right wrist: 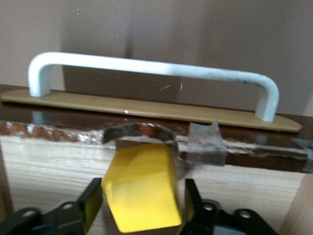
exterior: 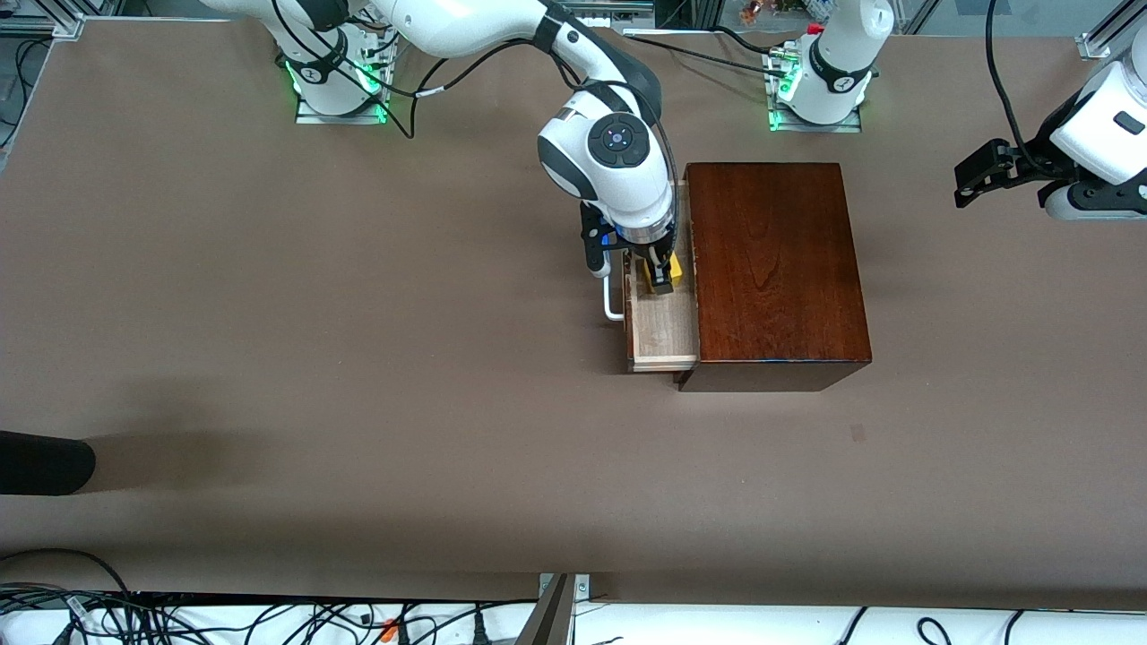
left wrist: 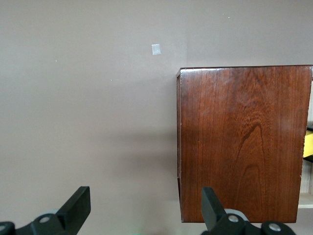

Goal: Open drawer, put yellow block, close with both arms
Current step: 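Lower the cube into the drawer and open the right gripper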

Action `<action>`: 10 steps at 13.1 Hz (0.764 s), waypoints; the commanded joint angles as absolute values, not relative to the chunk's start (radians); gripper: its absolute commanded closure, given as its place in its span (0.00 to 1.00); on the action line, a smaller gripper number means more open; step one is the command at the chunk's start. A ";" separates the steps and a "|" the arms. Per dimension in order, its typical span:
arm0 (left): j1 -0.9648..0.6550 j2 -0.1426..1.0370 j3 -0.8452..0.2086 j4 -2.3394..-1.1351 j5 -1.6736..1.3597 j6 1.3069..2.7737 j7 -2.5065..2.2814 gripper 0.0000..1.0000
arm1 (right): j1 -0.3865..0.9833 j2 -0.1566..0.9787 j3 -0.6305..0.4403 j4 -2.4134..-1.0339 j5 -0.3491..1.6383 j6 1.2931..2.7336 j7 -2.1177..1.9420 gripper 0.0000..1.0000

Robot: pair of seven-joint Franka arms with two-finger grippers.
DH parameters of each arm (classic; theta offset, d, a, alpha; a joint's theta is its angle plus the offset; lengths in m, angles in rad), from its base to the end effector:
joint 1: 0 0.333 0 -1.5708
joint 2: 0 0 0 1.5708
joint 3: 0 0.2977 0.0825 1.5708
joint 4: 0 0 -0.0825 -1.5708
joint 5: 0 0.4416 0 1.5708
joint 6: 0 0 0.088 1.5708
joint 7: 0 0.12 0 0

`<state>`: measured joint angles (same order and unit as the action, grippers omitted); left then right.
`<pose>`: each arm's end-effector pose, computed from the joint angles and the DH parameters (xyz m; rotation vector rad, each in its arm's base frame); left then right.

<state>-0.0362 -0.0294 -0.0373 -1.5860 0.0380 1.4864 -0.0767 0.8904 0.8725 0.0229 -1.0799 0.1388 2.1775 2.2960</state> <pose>0.5922 -0.0390 0.5960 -3.0956 -0.0079 0.1039 0.5092 0.6610 0.2767 -2.1721 1.9423 0.2147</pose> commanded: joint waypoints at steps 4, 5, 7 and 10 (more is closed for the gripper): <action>-0.040 -0.015 -0.035 -1.555 0.017 1.459 -0.054 0.00 | 0.767 0.764 0.037 -0.950 0.252 1.858 2.316 0.00; -0.041 -0.014 -0.035 -1.555 0.017 1.459 -0.037 0.00 | 0.721 0.715 0.037 -0.945 0.321 1.808 2.304 0.00; -0.043 -0.012 -0.035 -1.557 0.015 1.434 -0.034 0.00 | 0.635 0.628 0.035 -0.946 0.399 1.688 2.208 0.00; -0.057 0.021 -0.078 -1.566 -0.018 1.369 0.009 0.00 | 0.542 0.496 0.002 -0.956 0.362 1.414 1.764 0.00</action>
